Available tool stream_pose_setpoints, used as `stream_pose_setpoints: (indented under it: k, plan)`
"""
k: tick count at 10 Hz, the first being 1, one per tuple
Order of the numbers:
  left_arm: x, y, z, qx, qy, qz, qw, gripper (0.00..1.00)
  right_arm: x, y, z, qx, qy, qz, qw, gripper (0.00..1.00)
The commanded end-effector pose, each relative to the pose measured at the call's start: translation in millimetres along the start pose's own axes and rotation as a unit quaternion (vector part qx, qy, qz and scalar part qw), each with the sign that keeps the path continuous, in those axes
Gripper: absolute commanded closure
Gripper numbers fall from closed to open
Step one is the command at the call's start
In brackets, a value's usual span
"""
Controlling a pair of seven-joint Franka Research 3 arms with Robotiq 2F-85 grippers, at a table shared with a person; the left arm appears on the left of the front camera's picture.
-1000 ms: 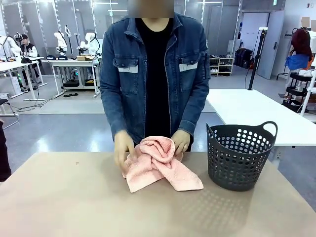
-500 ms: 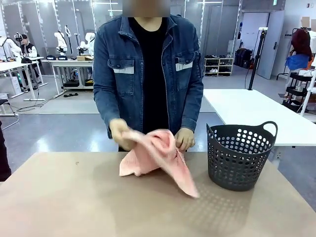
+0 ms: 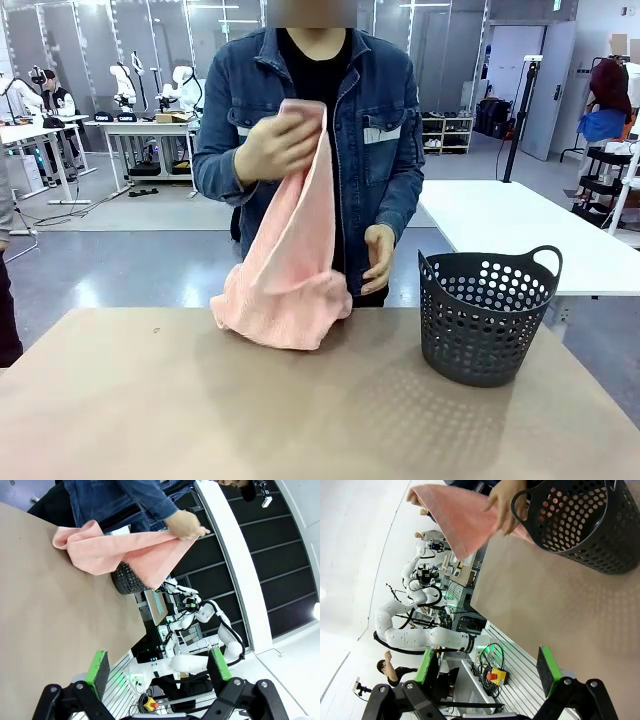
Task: Fold the towel.
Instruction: Grab the top end of the 100 cm Hotel Towel extended by the human.
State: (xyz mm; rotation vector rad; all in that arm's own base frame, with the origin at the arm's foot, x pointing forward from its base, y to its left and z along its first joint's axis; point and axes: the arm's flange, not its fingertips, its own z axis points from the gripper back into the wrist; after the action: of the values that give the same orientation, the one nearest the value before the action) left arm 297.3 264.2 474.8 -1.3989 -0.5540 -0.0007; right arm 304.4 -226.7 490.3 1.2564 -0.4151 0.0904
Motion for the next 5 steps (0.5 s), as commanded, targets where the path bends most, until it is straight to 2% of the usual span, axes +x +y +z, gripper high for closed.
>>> stream_pose_setpoints:
  k: [1,5]
  plan:
    - [-1.3,-0.8,1.8,-0.002,0.005,0.004,1.000,0.00,0.5,0.4,1.8,0.005,0.000,0.006,1.000,0.00]
    - [-1.3,-0.8,1.8,-0.002,0.005,0.004,1.000,0.00,0.5,0.4,1.8,0.005,0.000,0.006,1.000,0.00]
